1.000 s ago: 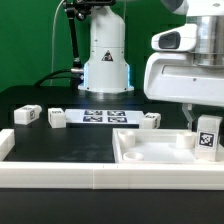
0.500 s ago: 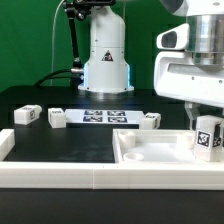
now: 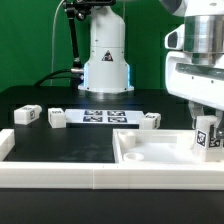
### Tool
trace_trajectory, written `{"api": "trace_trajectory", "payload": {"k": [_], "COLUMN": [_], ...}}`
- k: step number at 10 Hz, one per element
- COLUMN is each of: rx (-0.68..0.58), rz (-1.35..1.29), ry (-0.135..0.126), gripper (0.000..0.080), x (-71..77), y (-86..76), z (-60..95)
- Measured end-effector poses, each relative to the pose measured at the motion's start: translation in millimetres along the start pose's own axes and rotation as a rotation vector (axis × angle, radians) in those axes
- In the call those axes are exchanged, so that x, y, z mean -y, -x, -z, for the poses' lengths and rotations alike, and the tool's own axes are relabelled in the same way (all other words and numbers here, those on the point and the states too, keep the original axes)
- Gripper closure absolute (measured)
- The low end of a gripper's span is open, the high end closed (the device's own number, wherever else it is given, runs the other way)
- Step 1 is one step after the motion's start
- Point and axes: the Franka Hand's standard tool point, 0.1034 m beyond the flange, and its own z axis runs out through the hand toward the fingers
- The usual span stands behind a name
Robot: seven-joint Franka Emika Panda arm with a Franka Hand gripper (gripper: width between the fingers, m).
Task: Assemble one leg
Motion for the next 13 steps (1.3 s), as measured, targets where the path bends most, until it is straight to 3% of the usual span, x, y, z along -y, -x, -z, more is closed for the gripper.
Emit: {"api": "trace_trajectory", "payload": {"k": [1,3,4,13], "rx": [0.0,0.0,0.002,0.003], "rz": [0.021,0.061,0.119,0.86], "ry": [0.0,0.0,0.005,0.003], "gripper": [0.0434,0.0181,0.0159,0.0151], "x": [-0.1,0.0,-0.3,1.5], "y": [0.4,0.4,2.0,0.3], "z": [-0.3,-0.3,-0.8,-0.4]}}
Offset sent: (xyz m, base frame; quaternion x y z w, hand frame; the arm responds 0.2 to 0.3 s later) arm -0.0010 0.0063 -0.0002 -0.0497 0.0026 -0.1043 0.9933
